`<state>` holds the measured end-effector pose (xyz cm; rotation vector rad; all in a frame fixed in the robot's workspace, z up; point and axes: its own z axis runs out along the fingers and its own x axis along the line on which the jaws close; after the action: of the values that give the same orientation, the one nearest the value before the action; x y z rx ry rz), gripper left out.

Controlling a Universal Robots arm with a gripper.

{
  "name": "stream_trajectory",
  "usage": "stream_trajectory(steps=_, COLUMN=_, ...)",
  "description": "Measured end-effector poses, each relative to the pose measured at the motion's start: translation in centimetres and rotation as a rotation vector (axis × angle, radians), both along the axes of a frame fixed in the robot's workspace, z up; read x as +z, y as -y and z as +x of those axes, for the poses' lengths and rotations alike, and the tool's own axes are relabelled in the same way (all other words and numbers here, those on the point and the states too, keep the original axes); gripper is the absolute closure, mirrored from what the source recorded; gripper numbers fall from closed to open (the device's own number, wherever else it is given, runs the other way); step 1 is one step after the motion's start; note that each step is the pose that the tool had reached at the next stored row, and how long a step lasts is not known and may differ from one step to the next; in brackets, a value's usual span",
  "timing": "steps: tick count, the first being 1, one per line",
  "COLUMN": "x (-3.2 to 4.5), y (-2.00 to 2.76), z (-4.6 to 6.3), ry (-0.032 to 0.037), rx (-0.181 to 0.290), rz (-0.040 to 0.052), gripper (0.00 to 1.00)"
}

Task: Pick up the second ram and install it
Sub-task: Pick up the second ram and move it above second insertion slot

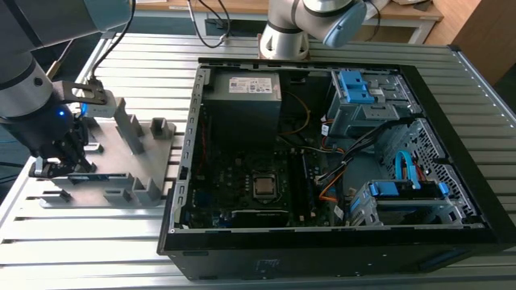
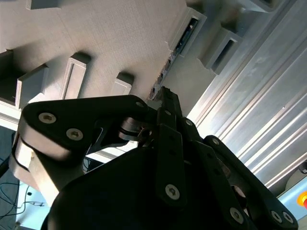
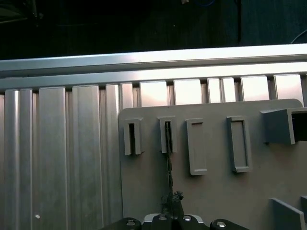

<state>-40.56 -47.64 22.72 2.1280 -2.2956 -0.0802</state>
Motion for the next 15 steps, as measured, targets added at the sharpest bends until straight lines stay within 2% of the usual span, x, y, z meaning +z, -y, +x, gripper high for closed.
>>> stream_trajectory(steps=2, x=0.0, y=0.0, z=0.0, ry=0.0, rx=0.0, rz=0.0, gripper=0.89)
stream_trajectory(steps=4, x=0.0, y=0.0, z=0.0, ry=0.0, rx=0.0, rz=0.0, gripper=0.76)
stream_trajectory(steps=7, x=-0.08, y=-0.01, z=0.0, ry=0.0002, rx=0.001, rz=0.0001, gripper=0.76)
stream_trajectory(steps=10, x=-0.57, y=0.0, z=0.3, ry=-0.0004, rx=0.013, rz=-0.002, gripper=0.76)
stream_trajectory(steps=15, x=-1.25, y=-0.01, z=0.4, ry=-0.0003, rx=0.073, rz=-0.0023, gripper=0.76)
